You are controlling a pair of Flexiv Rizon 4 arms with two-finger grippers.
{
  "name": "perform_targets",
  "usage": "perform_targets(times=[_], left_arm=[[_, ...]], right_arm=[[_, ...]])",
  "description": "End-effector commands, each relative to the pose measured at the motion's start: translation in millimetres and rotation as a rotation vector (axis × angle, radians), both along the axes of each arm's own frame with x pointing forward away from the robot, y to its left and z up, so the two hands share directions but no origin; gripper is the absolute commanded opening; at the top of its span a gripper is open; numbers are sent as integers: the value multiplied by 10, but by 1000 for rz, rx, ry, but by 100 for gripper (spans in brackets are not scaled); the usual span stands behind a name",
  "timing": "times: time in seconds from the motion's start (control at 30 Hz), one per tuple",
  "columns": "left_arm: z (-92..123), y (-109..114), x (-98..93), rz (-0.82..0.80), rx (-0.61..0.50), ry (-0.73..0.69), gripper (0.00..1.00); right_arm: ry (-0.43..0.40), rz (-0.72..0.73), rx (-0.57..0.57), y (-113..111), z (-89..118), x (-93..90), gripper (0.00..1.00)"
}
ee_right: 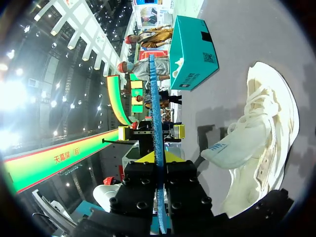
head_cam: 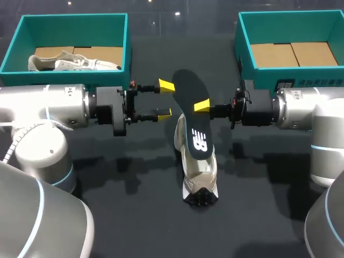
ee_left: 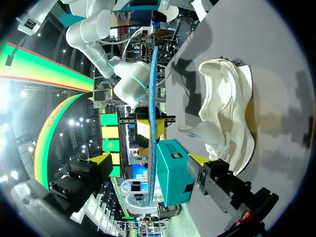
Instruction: Take the shoe out of the shoebox, open the shoe tongue, remove and reinsert the insole, then place the shoe into the shoebox
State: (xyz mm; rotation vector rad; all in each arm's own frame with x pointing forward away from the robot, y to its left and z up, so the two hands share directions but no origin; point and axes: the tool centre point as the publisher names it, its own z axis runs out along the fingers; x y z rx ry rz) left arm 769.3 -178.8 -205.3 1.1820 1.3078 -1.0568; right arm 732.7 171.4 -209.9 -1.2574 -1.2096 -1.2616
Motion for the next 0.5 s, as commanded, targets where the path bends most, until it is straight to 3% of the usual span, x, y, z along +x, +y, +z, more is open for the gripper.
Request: perform_targets(times=[0.03, 0.1, 0.17, 0.27, 0.37, 0.5], left_arm=[[-47, -261, 95, 4, -3, 7, 84], [-68, -316, 125, 11, -1, 7, 83], [-84, -360, 142, 13, -2, 14, 71], [-102, -423, 154, 17, -9, 15, 67], [-102, -473, 147, 23, -22, 13, 52], [-105, -524, 131, 36, -18, -2, 47]], right_arm=[[0, -8, -1, 0, 1, -30, 0], [0, -8, -1, 0, 1, -30, 0], [0, -8, -1, 0, 1, -30, 0], [0, -8, -1, 0, 1, -30, 0], [0, -8, -1, 0, 1, -30, 0], [0, -8, -1, 0, 1, -30, 0]])
